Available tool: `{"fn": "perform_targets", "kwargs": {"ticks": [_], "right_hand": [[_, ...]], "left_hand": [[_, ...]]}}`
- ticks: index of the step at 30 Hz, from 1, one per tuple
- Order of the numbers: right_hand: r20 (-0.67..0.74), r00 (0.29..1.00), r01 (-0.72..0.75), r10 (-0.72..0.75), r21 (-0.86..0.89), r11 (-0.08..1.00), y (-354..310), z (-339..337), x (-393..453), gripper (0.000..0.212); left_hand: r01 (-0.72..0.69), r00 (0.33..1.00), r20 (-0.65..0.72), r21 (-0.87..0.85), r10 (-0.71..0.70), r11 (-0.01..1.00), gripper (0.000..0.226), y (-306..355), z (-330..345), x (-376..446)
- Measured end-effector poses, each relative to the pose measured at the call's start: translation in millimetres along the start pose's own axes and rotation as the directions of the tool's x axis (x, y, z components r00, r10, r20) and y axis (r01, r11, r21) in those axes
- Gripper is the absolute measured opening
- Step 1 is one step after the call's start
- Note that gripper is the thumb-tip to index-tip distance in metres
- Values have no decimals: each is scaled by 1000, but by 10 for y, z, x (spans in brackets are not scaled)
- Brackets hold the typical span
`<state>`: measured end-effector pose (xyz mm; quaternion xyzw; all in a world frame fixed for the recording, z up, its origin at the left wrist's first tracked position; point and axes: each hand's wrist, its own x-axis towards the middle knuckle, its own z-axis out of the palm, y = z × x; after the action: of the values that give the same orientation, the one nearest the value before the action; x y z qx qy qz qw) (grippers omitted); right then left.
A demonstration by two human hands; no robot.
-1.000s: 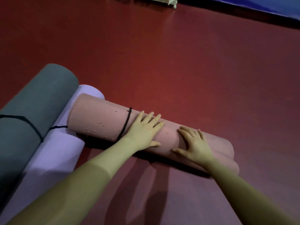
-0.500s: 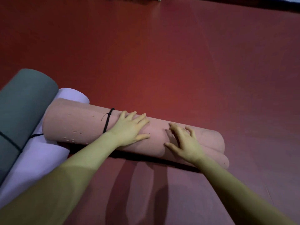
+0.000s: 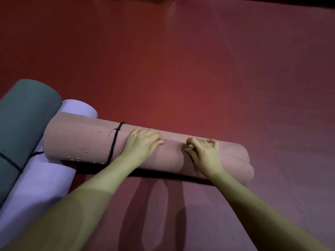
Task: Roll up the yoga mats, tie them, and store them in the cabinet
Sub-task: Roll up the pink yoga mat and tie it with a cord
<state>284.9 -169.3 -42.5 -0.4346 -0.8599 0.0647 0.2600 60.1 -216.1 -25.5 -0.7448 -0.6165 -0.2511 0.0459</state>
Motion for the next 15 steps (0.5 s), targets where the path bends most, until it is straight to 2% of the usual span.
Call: {"fn": "perform_targets", "kwargs": {"ticks": [3,6,9,10,11,12,13,14,15], "right_hand": [[-55,998,-15,14,-17,1000,-5,54,52,6],[-42,998,-55,53,-48,997,5,107,26,20],[-11,997,-80,79,-106,991,17,162,6,33],[-11,996,-87,86,-120,989,9,176,-4,35],[-17,996,-92,90,-124,988,7,187,-19,38],[-6,996,-91,91,-122,988,5,181,-32,42],[44,995,-78,84,-126,989,7,165,-50,49],[133,989,-51,70,-143,988,10,136,-64,61],[252,966,-20,60,-157,987,20,96,-71,78]], "left_hand": [[-6,994,-104,60,12,998,31,-50,94,0],[-10,997,-75,267,31,964,32,-107,206,-11],[-125,988,-55,269,144,955,46,-141,154,-27],[-182,983,29,263,181,947,57,-143,98,-37],[-233,967,165,276,193,933,71,-138,17,-42],[-256,927,348,306,142,917,88,-114,-78,-28],[-248,852,523,355,28,901,106,-102,-130,-12],[-217,784,614,402,-87,889,121,-82,-160,9],[-195,750,641,449,-163,872,131,-46,-179,38]]}}
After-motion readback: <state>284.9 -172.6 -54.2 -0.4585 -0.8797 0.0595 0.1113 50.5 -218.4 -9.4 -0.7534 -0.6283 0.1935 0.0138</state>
